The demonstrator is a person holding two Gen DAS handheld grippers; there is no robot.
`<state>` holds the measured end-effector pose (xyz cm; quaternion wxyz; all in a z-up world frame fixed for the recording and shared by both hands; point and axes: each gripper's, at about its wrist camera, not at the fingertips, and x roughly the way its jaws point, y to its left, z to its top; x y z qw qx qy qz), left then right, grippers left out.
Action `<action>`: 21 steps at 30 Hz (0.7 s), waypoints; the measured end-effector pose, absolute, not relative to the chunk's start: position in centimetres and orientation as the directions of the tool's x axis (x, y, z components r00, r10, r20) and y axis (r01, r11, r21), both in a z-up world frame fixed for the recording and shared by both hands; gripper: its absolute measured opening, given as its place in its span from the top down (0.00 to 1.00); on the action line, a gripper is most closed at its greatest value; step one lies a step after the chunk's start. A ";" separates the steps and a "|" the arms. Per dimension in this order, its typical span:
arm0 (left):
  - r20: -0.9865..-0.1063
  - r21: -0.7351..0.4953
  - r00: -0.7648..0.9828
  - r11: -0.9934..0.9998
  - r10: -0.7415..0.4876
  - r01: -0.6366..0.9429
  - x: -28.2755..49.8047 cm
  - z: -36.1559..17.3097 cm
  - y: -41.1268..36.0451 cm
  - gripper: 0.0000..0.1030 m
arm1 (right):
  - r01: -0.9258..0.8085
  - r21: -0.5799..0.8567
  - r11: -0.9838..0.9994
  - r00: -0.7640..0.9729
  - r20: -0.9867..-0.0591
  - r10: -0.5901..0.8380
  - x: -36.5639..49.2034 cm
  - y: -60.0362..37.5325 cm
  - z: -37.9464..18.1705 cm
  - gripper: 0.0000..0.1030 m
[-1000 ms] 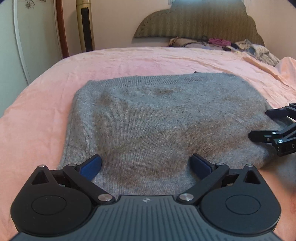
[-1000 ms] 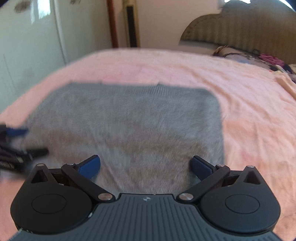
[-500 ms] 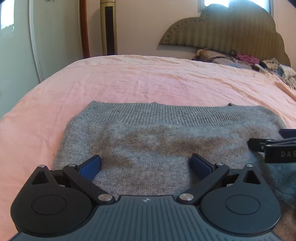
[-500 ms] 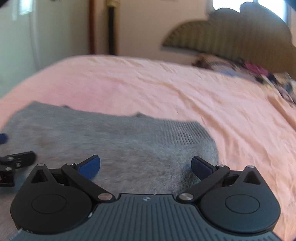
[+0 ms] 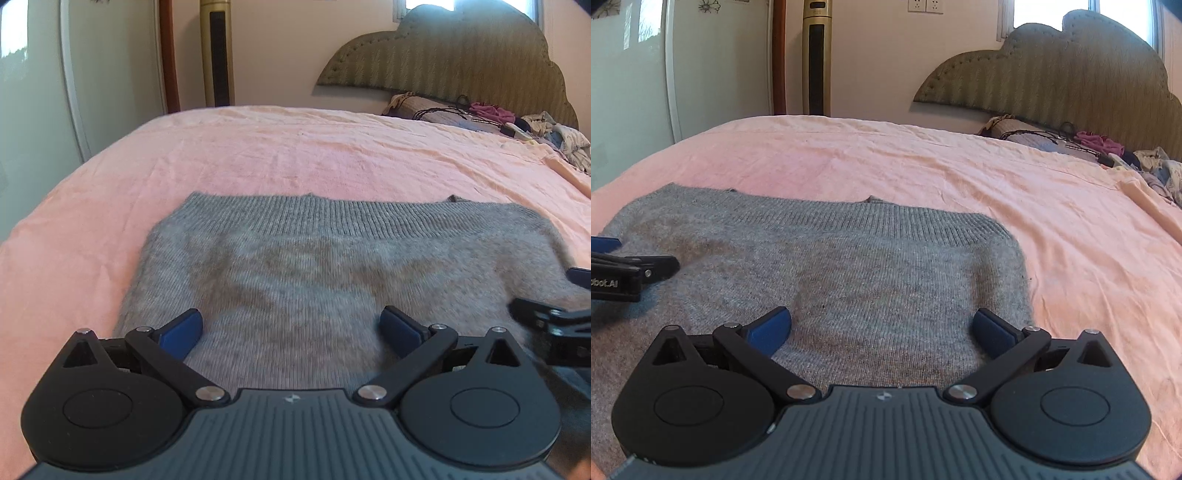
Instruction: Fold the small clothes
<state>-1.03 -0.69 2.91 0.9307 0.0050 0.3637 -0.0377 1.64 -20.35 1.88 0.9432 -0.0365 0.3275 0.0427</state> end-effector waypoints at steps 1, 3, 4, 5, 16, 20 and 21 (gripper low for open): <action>-0.685 -0.046 0.723 0.996 -0.091 0.082 -1.7 3.3 -0.5 0.00 | -0.105 -0.039 0.994 0.782 -0.620 0.058 1.6 -20.4 1.9 0.00; -0.691 -0.035 0.715 0.993 -0.104 0.110 -3.2 3.4 -0.9 0.00 | -0.104 -0.038 0.994 0.783 -0.619 0.058 1.6 -20.4 1.9 0.00; -0.687 -0.001 0.722 0.994 -0.079 0.108 -3.9 2.8 -1.1 0.00 | -0.104 -0.039 0.994 0.783 -0.619 0.058 1.7 -20.4 1.9 0.00; -0.659 0.004 0.747 0.993 -0.086 0.118 -4.6 2.2 -0.9 0.00 | -0.103 -0.038 0.994 0.784 -0.619 0.058 1.7 -20.5 1.9 0.00; -0.648 0.032 0.754 0.986 -0.105 0.165 -7.2 1.7 -0.5 0.00 | -0.089 -0.051 0.995 0.775 -0.631 0.037 -1.9 -19.8 2.6 0.00; -0.661 0.029 0.744 0.988 -0.095 0.152 -6.6 2.1 -0.7 0.00 | -0.123 -0.055 0.991 0.779 -0.624 0.062 -3.1 -19.9 2.0 0.00; -0.667 0.020 0.739 0.990 -0.091 0.139 -7.0 2.6 -0.5 0.00 | -0.128 -0.051 0.990 0.773 -0.631 0.067 -3.1 -20.0 2.3 0.00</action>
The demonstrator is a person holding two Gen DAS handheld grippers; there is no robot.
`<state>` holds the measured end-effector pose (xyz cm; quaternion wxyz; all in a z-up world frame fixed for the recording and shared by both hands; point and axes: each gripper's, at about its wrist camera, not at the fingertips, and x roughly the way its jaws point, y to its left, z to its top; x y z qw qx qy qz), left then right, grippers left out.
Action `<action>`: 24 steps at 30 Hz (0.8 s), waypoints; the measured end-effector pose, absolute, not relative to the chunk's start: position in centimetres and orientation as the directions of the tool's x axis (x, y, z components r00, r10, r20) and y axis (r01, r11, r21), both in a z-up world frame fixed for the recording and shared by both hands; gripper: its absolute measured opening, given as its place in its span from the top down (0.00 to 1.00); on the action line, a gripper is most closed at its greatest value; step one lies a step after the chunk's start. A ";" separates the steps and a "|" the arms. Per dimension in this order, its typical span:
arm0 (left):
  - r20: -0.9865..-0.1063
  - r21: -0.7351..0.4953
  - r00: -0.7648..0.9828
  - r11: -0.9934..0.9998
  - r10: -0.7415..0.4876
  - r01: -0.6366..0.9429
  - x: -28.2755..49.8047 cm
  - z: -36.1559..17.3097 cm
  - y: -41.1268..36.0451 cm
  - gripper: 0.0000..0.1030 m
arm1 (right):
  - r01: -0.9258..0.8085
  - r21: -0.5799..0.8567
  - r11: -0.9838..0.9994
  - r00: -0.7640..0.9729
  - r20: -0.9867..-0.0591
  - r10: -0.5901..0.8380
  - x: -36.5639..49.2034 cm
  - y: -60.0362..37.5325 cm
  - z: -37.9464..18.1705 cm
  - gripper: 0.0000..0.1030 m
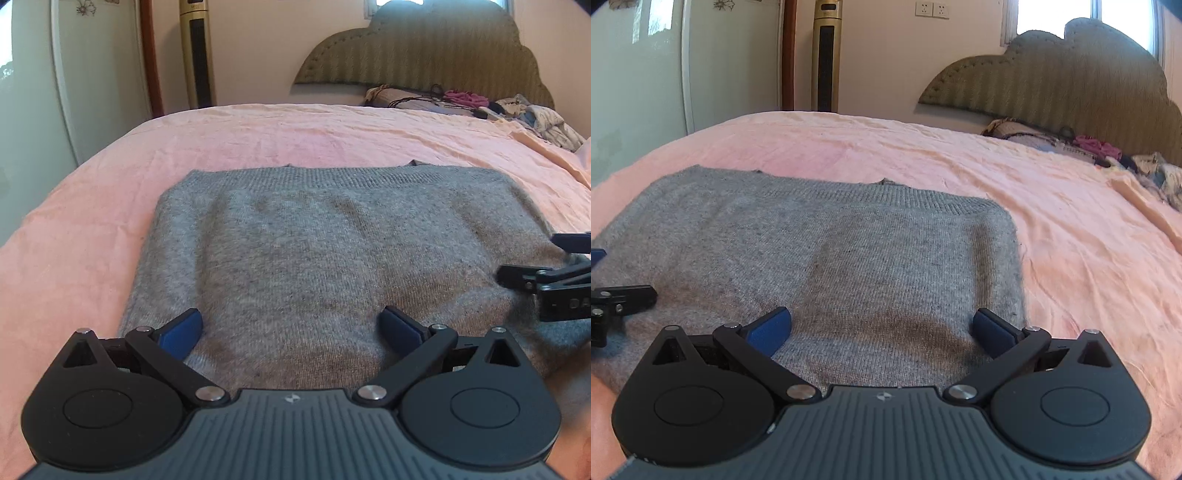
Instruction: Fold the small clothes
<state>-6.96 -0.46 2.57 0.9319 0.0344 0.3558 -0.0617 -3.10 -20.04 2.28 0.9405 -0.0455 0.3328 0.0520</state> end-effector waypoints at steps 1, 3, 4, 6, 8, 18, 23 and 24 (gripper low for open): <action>-0.669 -0.022 0.735 0.991 -0.114 0.133 -7.8 3.0 0.1 0.00 | -0.127 -0.037 0.991 0.764 -0.640 0.074 -3.4 -20.3 2.7 0.00; -0.639 -0.149 0.748 0.983 -0.180 0.109 -10.0 3.8 2.4 0.00 | -0.134 0.073 0.988 0.747 -0.647 0.150 -5.3 -22.2 4.0 0.00; -0.620 -0.228 0.757 0.970 -0.207 0.078 -11.4 4.0 4.0 0.00 | -0.132 0.144 0.981 0.749 -0.633 0.194 -6.6 -23.4 4.5 0.00; -0.614 -0.388 0.751 0.921 -0.241 -0.022 -13.6 3.7 6.8 0.00 | -0.116 0.274 0.955 0.750 -0.606 0.265 -9.4 -26.1 5.0 0.00; -0.611 -0.528 0.735 0.843 -0.294 -0.102 -15.2 2.9 8.5 0.00 | -0.078 0.314 0.946 0.748 -0.610 0.264 -11.6 -27.9 5.0 0.00; -0.514 -0.767 0.812 0.572 -0.276 -0.291 -13.3 1.4 9.4 0.01 | -0.109 0.321 0.941 0.759 -0.584 0.287 -11.5 -26.9 6.2 0.00; -0.586 -0.651 0.799 0.664 -0.134 -0.366 -11.9 2.0 8.1 0.34 | -0.181 0.300 0.937 0.751 -0.573 0.329 -11.2 -25.4 7.6 0.00; -0.606 -0.621 0.790 0.677 -0.095 -0.395 -11.7 2.0 8.2 0.48 | -0.189 0.301 0.935 0.749 -0.571 0.335 -11.0 -25.2 7.8 0.00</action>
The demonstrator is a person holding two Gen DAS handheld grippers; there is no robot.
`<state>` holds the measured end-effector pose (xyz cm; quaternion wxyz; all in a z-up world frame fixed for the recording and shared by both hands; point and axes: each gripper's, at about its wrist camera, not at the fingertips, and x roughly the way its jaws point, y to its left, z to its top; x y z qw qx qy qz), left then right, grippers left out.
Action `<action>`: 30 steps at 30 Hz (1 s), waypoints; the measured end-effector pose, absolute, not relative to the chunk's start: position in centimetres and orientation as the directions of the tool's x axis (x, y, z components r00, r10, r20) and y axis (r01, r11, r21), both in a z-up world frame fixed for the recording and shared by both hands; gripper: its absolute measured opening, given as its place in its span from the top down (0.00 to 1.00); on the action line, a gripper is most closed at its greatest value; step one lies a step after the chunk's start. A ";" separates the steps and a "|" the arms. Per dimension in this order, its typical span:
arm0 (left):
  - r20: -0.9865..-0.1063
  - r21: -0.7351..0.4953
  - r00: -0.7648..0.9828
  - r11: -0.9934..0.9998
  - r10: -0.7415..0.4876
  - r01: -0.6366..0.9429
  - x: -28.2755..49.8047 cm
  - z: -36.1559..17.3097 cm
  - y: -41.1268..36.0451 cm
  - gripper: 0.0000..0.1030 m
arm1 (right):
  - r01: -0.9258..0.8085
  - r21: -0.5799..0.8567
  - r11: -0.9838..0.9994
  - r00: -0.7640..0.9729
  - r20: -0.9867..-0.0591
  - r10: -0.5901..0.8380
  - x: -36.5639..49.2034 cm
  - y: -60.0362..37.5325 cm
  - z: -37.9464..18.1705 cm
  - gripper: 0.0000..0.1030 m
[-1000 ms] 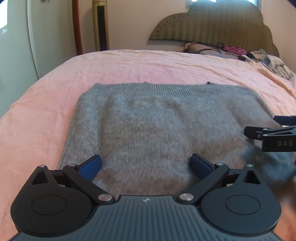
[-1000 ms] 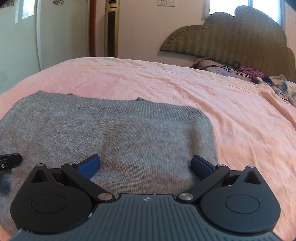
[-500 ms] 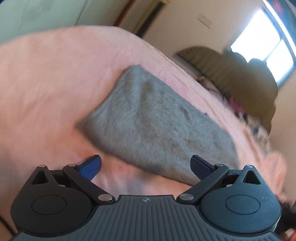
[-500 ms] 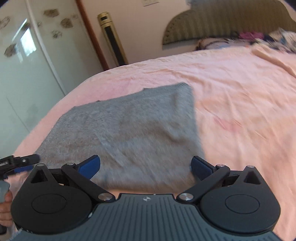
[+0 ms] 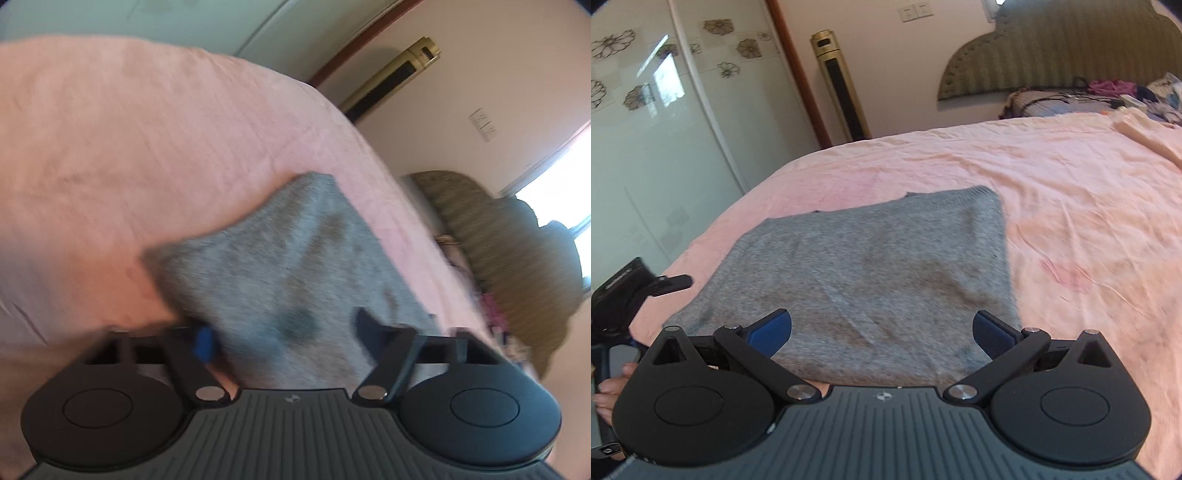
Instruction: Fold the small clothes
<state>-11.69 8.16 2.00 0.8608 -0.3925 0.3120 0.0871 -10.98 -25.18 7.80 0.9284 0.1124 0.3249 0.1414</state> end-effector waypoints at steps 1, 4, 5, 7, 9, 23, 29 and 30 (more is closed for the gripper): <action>-0.604 -0.626 0.792 0.667 -0.086 -0.404 -11.8 1.8 8.5 0.51 | -0.195 0.307 0.931 0.746 -0.570 0.344 -10.7 -25.1 8.0 0.00; -0.637 -0.591 0.769 0.679 -0.062 -0.435 -11.3 1.9 8.6 0.78 | -0.209 0.370 0.905 0.728 -0.559 0.397 -9.4 -25.1 8.7 0.00; -0.653 -0.569 0.756 0.692 -0.050 -0.445 -11.3 1.9 8.5 0.87 | -0.222 0.409 0.885 0.714 -0.550 0.433 -8.9 -25.1 9.1 0.00; -0.669 -0.499 0.743 0.753 -0.022 -0.428 -10.7 2.1 7.5 0.94 | -0.250 0.466 0.849 0.676 -0.543 0.497 -7.3 -24.8 9.7 0.00; -0.616 -0.329 0.785 0.887 0.059 -0.325 -10.8 3.7 4.5 0.94 | -0.287 0.502 0.816 0.633 -0.540 0.555 -5.2 -23.7 10.5 0.00; -0.457 0.343 0.889 0.930 0.042 0.132 -12.2 2.3 -6.9 0.94 | -0.321 0.604 0.729 0.231 -0.697 0.679 9.5 -12.2 7.0 0.00; -0.466 0.313 0.884 0.941 0.032 0.131 -12.2 2.2 -6.7 0.94 | -0.385 0.626 0.678 0.141 -0.686 0.714 10.6 -8.9 6.5 0.00; -0.463 0.314 0.886 0.940 0.028 0.135 -12.1 2.2 -6.7 0.94 | -0.396 0.633 0.665 0.123 -0.681 0.722 11.0 -8.3 6.6 0.00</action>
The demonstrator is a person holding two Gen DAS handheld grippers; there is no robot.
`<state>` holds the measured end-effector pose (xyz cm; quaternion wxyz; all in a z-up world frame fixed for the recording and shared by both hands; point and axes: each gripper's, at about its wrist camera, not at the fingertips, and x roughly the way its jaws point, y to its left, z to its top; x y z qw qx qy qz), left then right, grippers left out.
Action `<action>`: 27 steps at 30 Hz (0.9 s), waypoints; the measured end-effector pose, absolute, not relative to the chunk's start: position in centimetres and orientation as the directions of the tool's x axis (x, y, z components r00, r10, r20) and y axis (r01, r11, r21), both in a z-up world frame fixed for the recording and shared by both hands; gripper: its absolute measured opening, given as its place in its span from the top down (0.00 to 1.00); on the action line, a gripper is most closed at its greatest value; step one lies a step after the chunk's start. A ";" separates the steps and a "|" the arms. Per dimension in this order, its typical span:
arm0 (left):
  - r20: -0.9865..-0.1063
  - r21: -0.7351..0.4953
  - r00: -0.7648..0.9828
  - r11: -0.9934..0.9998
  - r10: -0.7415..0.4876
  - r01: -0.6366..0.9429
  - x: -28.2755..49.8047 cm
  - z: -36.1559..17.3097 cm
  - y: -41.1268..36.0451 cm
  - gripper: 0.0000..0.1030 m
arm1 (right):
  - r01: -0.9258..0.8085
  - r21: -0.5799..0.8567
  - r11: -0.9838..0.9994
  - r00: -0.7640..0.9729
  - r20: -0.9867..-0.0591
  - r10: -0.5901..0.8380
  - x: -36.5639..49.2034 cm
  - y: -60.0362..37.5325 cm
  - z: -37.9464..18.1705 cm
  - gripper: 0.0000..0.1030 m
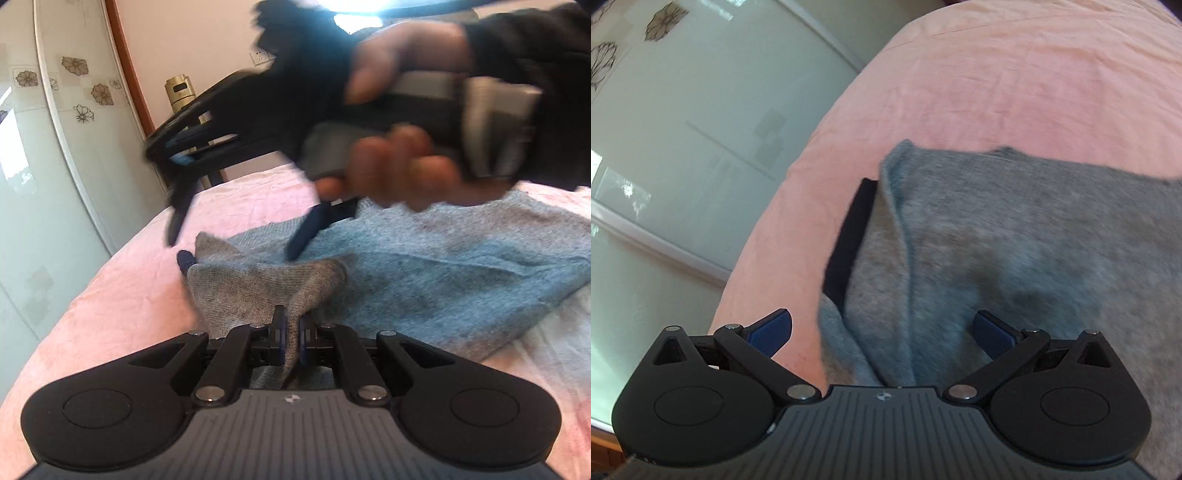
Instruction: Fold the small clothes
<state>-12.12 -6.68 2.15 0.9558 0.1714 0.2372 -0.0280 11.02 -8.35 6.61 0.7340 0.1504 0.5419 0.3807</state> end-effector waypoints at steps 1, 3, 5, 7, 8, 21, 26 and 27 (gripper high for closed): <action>-0.463 0.314 0.886 0.939 0.023 0.140 -12.1 2.1 -6.7 0.94 | -0.405 0.634 0.658 0.107 -0.682 0.723 11.3 -7.7 6.6 0.00; -0.465 0.312 0.885 0.940 0.022 0.141 -12.2 2.0 -6.7 0.94 | -0.430 0.618 0.658 0.084 -0.699 0.710 11.7 -6.1 6.5 0.00; -0.467 0.308 0.884 0.941 0.023 0.138 -12.2 2.0 -6.6 0.94 | -0.476 0.573 0.667 0.065 -0.734 0.676 11.6 -4.4 6.2 0.01; -0.463 0.309 0.886 0.941 0.025 0.136 -12.4 2.0 -6.5 0.94 | -0.537 0.474 0.698 0.096 -0.788 0.609 11.2 -2.8 6.2 0.15; -0.462 0.309 0.887 0.942 0.025 0.135 -12.4 2.0 -6.5 0.94 | -0.588 0.412 0.696 0.118 -0.808 0.577 10.8 -2.3 6.2 0.33; -0.388 0.239 0.868 0.876 -0.309 0.418 -14.1 5.2 -15.1 0.94 | -0.544 0.332 0.770 0.372 -0.728 0.577 6.4 -17.9 12.3 0.81; -0.529 0.145 0.730 0.802 -0.432 0.580 -14.3 2.6 -18.2 0.94 | -0.367 0.329 0.870 0.436 -0.765 0.474 3.8 -28.4 9.9 0.69; -0.551 0.130 0.702 0.784 -0.452 0.607 -14.5 2.3 -18.2 0.93 | -0.317 0.326 0.891 0.444 -0.779 0.443 3.6 -29.9 8.5 0.61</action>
